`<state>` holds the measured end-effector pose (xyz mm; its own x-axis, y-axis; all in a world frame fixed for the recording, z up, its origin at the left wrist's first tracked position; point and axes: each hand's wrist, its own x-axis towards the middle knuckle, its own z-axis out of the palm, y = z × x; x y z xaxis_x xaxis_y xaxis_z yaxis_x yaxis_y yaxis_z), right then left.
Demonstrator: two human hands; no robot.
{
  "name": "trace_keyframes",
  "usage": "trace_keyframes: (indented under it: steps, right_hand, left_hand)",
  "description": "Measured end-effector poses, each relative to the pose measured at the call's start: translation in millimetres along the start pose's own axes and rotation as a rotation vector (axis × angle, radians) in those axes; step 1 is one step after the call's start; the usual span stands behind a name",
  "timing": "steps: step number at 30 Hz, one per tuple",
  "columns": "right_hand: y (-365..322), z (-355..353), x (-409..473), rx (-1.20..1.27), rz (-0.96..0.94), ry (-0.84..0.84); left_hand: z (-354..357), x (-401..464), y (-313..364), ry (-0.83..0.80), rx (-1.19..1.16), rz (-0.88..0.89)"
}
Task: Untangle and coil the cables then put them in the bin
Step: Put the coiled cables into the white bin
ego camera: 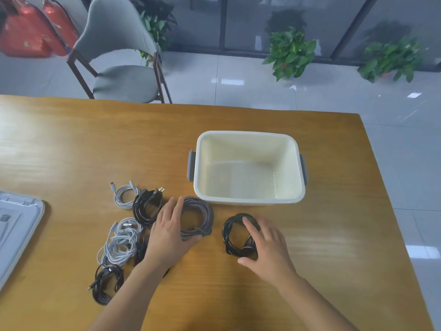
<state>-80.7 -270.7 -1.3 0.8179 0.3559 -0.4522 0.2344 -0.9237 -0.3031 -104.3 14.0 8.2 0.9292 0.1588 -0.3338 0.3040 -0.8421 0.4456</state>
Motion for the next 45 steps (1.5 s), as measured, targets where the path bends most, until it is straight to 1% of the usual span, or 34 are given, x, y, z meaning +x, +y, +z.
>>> trace_keyframes:
  steps: [4,9,13,16,19,24,32,38,45]
  right_hand:
    - [-6,0,20,-0.073,-0.015,-0.069]
    - [-9,5,35,-0.126,-0.047,-0.118]
    - [-11,8,41,-0.185,-0.078,-0.13]
    - [-11,8,42,-0.175,-0.085,-0.127]
    - [-12,6,41,-0.153,-0.101,-0.103]
    - [-9,6,34,-0.115,-0.132,-0.093]
    - [-6,-1,18,-0.048,-0.131,-0.05]
    - [-14,-11,4,0.001,-0.155,0.056]
    - [-25,-19,-16,0.033,-0.193,0.134]
  left_hand:
    - [5,12,1,-0.046,0.012,-0.031]
    - [9,21,3,-0.064,0.102,-0.04]
    - [10,26,2,-0.113,0.184,-0.021]
    - [12,29,2,-0.112,0.196,-0.015]
    - [12,27,2,-0.081,0.2,-0.006]
    - [17,14,-2,-0.036,0.119,-0.001]
    - [20,-8,-2,0.035,0.013,0.017]
    - [12,-25,3,0.098,-0.036,0.053]
    - [-8,-50,14,0.221,-0.124,0.116]
